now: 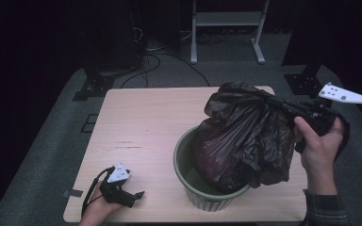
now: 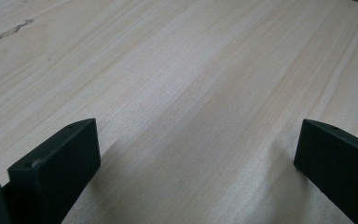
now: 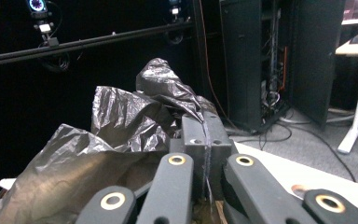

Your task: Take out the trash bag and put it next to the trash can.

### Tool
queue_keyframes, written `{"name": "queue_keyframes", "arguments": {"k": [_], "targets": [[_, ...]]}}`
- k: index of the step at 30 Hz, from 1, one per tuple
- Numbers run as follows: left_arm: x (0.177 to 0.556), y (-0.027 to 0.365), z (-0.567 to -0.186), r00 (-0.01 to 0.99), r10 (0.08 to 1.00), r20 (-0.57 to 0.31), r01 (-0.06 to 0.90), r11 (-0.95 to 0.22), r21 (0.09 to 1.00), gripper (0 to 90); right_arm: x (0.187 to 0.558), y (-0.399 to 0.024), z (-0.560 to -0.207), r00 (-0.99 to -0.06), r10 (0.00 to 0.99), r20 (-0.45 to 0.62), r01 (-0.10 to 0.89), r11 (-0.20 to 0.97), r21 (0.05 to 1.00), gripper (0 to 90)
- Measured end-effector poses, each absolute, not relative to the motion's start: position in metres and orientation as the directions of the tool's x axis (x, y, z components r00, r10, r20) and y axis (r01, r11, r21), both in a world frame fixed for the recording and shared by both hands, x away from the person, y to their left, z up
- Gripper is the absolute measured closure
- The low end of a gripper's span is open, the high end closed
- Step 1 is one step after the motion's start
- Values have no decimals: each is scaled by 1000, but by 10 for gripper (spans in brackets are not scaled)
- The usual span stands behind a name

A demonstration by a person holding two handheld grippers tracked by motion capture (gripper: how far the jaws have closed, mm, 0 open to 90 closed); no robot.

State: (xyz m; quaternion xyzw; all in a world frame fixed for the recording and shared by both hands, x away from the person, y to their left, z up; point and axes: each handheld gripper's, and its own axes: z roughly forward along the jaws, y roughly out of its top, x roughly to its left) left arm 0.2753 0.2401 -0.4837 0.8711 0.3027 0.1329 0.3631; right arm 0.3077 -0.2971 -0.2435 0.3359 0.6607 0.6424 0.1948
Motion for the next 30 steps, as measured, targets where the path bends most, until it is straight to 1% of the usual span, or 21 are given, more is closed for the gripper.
{"name": "queue_keyframes", "arguments": {"k": [15, 24, 30], "targets": [[275, 240, -484, 781, 624, 11, 431, -553, 713, 0, 331, -310, -186, -670, 733, 114, 103, -60, 993, 900], [275, 240, -484, 781, 624, 11, 431, -552, 714, 0, 347, -329, -151, -617, 781, 94, 53, -78, 996, 900], [276, 240, -484, 781, 624, 12, 431, -554, 712, 0, 352, -334, -138, -603, 793, 84, 36, -78, 996, 900]]}}
